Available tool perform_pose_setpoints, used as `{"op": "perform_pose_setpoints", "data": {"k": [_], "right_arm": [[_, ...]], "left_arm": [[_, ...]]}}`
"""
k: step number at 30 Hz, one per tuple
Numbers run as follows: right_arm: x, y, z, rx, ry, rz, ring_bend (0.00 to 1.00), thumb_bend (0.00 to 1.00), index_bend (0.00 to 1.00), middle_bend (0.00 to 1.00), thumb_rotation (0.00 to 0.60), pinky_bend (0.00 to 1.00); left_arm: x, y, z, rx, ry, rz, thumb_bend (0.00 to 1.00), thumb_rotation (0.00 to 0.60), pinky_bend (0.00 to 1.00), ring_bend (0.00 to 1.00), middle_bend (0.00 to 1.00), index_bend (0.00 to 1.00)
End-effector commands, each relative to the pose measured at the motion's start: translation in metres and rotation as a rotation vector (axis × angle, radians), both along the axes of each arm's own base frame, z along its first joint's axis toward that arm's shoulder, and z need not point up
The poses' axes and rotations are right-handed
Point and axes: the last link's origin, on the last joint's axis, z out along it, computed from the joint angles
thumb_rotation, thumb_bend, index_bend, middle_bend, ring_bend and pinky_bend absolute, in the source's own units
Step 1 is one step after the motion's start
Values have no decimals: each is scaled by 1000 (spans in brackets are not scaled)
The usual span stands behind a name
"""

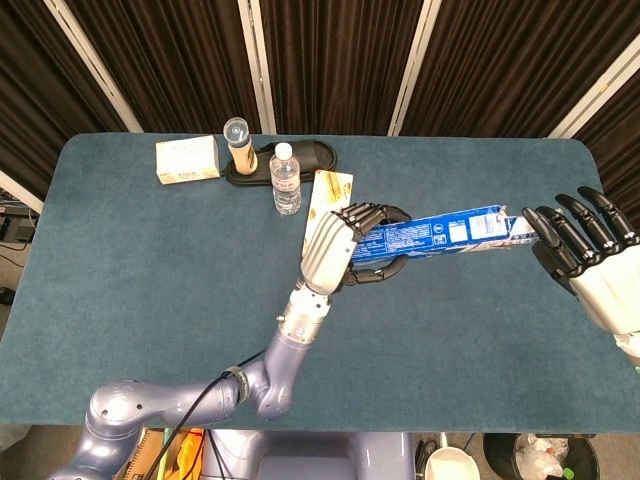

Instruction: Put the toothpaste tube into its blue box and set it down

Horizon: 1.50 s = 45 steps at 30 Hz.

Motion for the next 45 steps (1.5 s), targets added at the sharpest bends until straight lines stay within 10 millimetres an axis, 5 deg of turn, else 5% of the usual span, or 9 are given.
{"op": "perform_pose_setpoints", "data": {"k": [1, 14, 26, 37, 45], "right_arm": [[1, 0, 0, 0, -1, 4, 302, 388, 0, 402, 600, 289], [3, -1, 0, -10, -13, -4, 303, 389, 0, 402, 600, 289], [-1, -8, 5, -38, -24, -61, 303, 388, 0, 401, 600, 289], [-7, -12, 8, -61, -27, -103, 303, 388, 0, 400, 600, 289], [-3, -11, 4, -57, -33, -98, 303, 388, 0, 399, 600, 289]], "left_arm": [[-2, 0, 0, 7, -1, -6, 478, 600, 575, 493, 526, 368], [-9, -7, 9, 22, -76, -33, 481, 600, 578, 495, 528, 373], [-43, -19, 27, 32, -194, -26, 481, 600, 578, 495, 527, 370], [-86, -37, 68, 98, -357, -26, 482, 600, 578, 495, 525, 368], [-95, -48, 103, 154, -481, -52, 473, 600, 561, 456, 482, 344]]}}
